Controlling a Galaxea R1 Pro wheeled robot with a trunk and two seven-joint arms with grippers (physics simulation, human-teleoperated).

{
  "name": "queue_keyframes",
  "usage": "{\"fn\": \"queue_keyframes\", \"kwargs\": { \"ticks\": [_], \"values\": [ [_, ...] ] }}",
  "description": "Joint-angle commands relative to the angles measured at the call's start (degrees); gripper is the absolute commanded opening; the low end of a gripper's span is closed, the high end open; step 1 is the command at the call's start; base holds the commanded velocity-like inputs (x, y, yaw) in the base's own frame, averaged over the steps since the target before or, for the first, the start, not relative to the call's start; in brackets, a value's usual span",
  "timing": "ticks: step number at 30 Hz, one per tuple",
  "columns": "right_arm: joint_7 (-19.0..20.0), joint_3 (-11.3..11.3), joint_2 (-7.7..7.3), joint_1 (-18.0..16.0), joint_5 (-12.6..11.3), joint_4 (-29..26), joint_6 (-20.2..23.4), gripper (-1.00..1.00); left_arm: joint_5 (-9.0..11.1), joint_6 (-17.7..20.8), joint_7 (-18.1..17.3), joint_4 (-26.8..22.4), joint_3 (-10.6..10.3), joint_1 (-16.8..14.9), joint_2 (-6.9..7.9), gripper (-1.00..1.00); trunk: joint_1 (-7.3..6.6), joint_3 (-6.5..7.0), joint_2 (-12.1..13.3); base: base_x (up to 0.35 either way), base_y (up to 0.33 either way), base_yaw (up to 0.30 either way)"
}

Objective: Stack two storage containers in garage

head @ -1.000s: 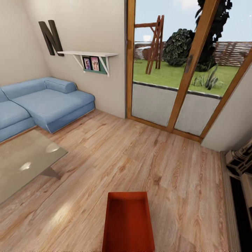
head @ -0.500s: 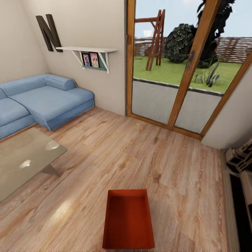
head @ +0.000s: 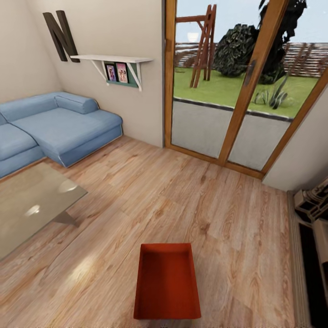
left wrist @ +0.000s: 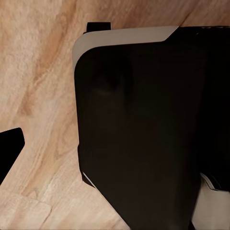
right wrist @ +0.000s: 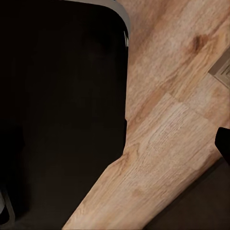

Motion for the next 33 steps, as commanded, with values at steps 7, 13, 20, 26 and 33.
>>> {"fn": "queue_keyframes", "kwargs": {
  "ticks": [7,13,20,26,33],
  "values": [
    [-0.01,0.47,0.07,-0.03,-0.35,0.16,-0.25,1.00,-0.04,-0.20,-0.12,0.06,0.08,-0.03,0.01,1.00,0.00,-0.69,-0.03,0.000,0.000,0.000],
    [-0.03,0.47,0.07,-0.03,-0.48,0.16,-0.25,1.00,-0.05,-0.20,-0.12,0.06,0.08,-0.03,0.01,1.00,0.00,-1.25,-0.03,0.000,0.000,0.000],
    [-0.07,0.46,0.07,-0.03,-0.31,0.16,-0.14,1.00,-0.07,-0.28,-0.20,0.02,0.20,-0.03,-0.26,1.00,0.00,-1.90,-0.03,0.000,0.000,0.000],
    [-0.09,0.47,0.07,-0.03,-0.37,0.16,-0.16,1.00,0.07,-0.23,-0.20,0.09,0.03,-0.03,-0.01,1.00,0.00,-2.45,-0.03,0.000,0.000,0.000],
    [-0.10,0.47,0.07,-0.03,-0.53,0.16,-0.16,1.00,0.23,-0.20,-0.20,0.14,0.04,-0.03,0.04,1.00,0.00,-3.10,-0.03,0.000,0.000,0.000]
  ]
}}
